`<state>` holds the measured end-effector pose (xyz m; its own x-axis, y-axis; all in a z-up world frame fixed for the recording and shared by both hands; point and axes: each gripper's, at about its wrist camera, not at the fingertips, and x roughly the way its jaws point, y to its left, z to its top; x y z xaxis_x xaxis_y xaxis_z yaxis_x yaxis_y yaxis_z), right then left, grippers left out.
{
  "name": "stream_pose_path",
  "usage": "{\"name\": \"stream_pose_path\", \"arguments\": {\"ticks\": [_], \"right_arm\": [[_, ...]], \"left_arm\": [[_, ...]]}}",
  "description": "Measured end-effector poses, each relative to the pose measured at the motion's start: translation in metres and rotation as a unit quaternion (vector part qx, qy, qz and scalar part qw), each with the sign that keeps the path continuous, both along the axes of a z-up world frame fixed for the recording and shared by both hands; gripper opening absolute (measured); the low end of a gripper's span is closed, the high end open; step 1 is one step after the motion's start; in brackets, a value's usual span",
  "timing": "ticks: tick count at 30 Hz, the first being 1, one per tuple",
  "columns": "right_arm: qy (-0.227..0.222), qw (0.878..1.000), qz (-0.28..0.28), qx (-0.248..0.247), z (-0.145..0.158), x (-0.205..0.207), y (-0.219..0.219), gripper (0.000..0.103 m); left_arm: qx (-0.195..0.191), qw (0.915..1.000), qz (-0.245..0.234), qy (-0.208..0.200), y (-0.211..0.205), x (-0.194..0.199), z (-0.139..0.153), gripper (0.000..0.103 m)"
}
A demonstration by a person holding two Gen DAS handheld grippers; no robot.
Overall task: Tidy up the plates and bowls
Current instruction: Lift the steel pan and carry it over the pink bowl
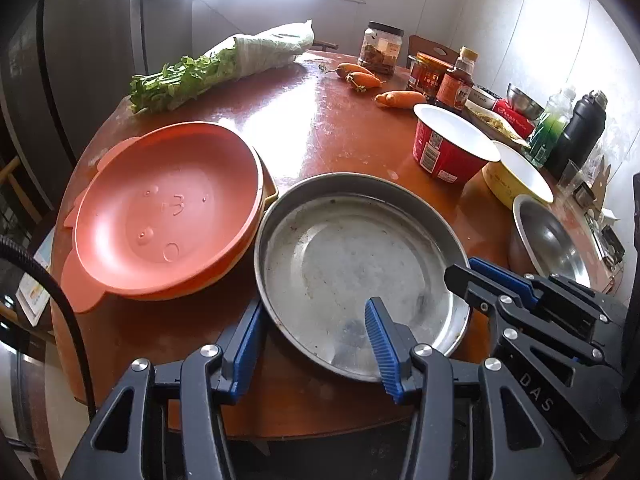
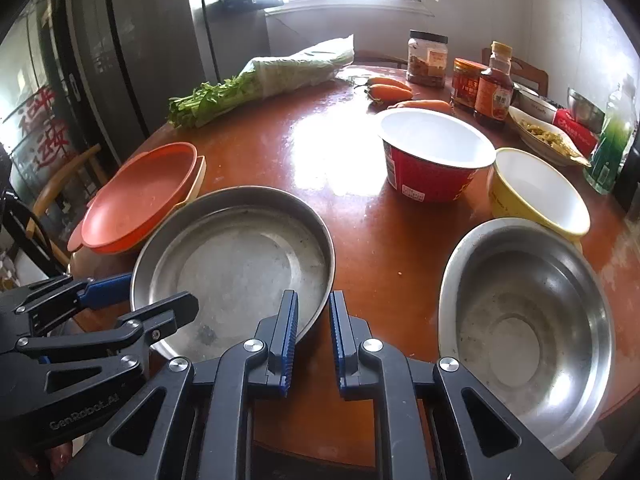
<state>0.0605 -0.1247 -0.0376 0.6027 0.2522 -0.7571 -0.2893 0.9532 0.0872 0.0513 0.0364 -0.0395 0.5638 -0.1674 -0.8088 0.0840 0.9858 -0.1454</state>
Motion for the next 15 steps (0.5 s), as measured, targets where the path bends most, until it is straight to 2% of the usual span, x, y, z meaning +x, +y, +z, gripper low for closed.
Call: {"name": "stream_pose_path", "arguments": {"ticks": [15], "right_arm": [[-0.017,1.0,-0.008,0.014,0.017,-0.016,-0.012,0.016]], "left_arm": [[0.003,0.9996,-0.013,-0.026,-0.008,-0.015,0.02,0.051]]}}
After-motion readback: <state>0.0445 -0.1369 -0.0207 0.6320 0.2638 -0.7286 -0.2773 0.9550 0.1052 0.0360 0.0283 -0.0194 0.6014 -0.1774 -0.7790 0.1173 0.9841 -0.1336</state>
